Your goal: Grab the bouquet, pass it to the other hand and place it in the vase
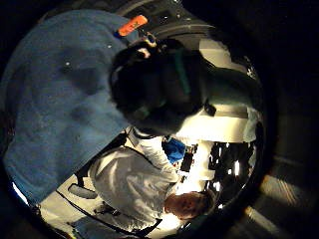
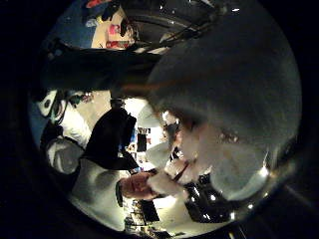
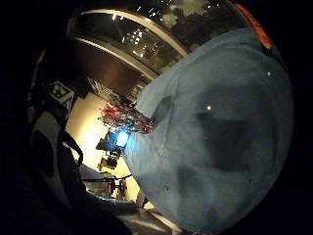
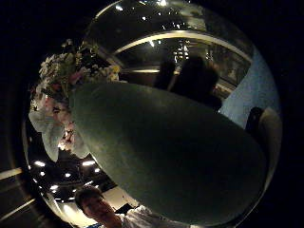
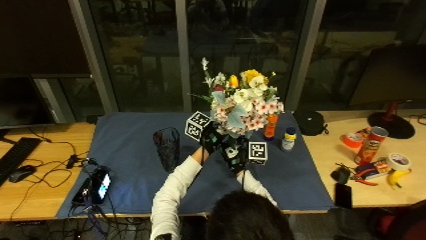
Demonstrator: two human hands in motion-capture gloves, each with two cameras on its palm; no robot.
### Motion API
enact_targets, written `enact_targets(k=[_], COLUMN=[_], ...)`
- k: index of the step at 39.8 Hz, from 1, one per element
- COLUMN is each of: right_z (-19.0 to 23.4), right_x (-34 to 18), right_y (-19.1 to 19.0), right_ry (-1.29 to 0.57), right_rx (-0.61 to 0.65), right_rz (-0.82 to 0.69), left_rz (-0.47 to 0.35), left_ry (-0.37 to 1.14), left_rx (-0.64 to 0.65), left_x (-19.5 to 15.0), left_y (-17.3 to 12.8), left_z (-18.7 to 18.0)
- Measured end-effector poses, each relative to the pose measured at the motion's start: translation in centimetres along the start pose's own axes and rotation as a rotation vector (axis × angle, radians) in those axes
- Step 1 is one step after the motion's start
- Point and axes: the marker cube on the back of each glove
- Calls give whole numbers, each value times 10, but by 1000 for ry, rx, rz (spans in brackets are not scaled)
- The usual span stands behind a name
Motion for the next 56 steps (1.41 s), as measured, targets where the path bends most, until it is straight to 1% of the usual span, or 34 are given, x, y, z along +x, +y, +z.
enact_targets(k=[5, 10, 11, 14, 16, 17, 20, 21, 23, 25, 27, 29, 32, 36, 42, 44, 47, 48, 51, 54, 56], right_z=[18, 28, 28, 27, 27, 28, 33, 33, 29, 25, 23, 20, 12, 1, -17, -20, -25, -26, -27, -26, -26], right_x=[6, 4, 7, 27, 33, 28, 1, 1, 21, 38, 39, 39, 35, 18, 26, 27, 29, 27, 18, 20, 23], right_y=[8, 8, 8, 11, 12, 13, 15, 14, 9, 8, 13, 14, 11, 15, 7, 5, 1, 2, 7, 0, -4], right_ry=[98, 58, 48, 32, 21, 6, -68, -67, -7, 44, 48, 62, 97, 71, 108, 112, 158, 180, 210, 206, 204], right_rx=[-24, -53, -58, -66, -70, -75, -98, -107, -127, -149, -170, -189, -220, -228, -209, -213, -233, -238, -245, -264, -273], right_rz=[-3, -83, -70, 69, 110, 99, 1, -25, -52, -11, 64, 65, -19, 91, 104, 84, -21, -29, 41, -43, -36], left_rz=[30, 44, 49, 64, 74, 78, 86, 87, 91, 101, 113, 121, 141, 182, 218, 224, 232, 231, 223, 224, 224], left_ry=[37, 94, 100, 113, 111, 106, 83, 74, 57, 48, 43, 36, 23, 1, -44, -58, -93, -105, -129, -131, -127], left_rx=[66, 108, 103, 80, 68, 62, 56, 59, 73, 94, 121, 143, 184, 278, 400, 439, 504, 525, 583, 643, 684], left_x=[0, 0, 1, 2, 1, 0, -3, -4, -2, 5, 12, 18, 30, 54, 93, 104, 120, 123, 128, 137, 143], left_y=[-6, -5, -3, -1, -2, -3, -7, -8, -7, -3, 3, 6, 12, 22, 42, 48, 57, 59, 62, 71, 78], left_z=[5, 4, 4, 4, 3, 2, -1, -2, -5, -7, -11, -17, -30, -58, -98, -112, -130, -137, -155, -175, -188])
